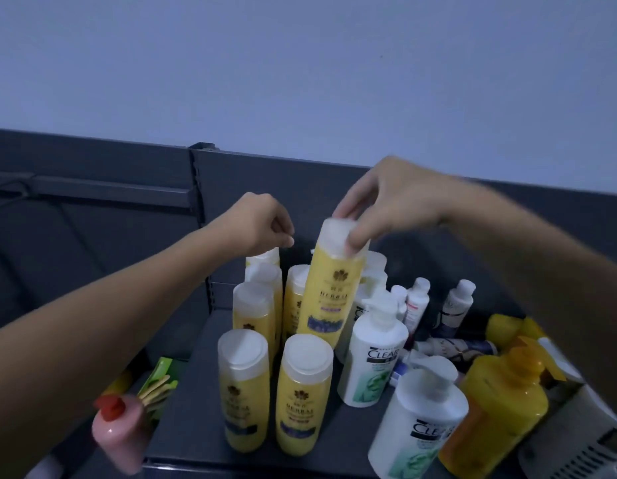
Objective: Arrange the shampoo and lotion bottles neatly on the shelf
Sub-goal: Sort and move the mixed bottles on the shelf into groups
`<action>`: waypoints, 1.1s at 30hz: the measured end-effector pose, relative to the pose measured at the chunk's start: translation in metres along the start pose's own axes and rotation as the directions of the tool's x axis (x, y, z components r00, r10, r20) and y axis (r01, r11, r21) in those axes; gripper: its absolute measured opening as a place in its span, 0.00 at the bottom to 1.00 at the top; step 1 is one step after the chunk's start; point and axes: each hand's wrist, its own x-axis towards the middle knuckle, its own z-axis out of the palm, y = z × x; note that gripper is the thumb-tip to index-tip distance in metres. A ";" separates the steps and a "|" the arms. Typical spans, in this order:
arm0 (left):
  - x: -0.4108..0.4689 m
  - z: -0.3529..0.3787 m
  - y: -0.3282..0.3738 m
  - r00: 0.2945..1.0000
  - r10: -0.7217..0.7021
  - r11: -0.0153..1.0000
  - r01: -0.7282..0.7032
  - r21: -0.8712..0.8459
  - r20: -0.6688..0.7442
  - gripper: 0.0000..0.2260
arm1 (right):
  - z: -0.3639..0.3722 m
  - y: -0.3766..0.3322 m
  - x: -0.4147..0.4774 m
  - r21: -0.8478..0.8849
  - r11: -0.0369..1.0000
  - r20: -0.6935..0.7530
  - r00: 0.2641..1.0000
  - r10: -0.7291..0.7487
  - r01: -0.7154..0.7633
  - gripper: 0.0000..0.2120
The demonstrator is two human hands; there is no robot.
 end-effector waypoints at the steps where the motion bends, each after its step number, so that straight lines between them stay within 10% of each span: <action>1: -0.001 0.000 0.000 1.000 0.015 1.000 -0.015 0.005 0.001 0.06 | 0.019 0.006 0.003 -0.030 1.000 0.015 1.000 0.002 -0.002 0.15; 18: 0.017 0.030 0.015 0.996 0.052 0.999 -0.053 0.010 0.071 0.08 | 0.110 0.055 0.020 -0.051 0.998 0.085 0.996 -0.032 0.036 0.23; 25: 0.044 0.060 0.046 0.990 0.002 0.998 -0.012 0.068 0.140 0.16 | 0.034 0.116 0.056 -0.173 0.972 -0.296 0.950 0.103 -0.159 0.11; 33: 0.063 0.087 0.053 0.985 -0.116 0.964 0.080 0.253 0.130 0.12 | 0.046 0.154 0.093 -0.469 0.883 0.046 0.998 0.049 -0.022 0.22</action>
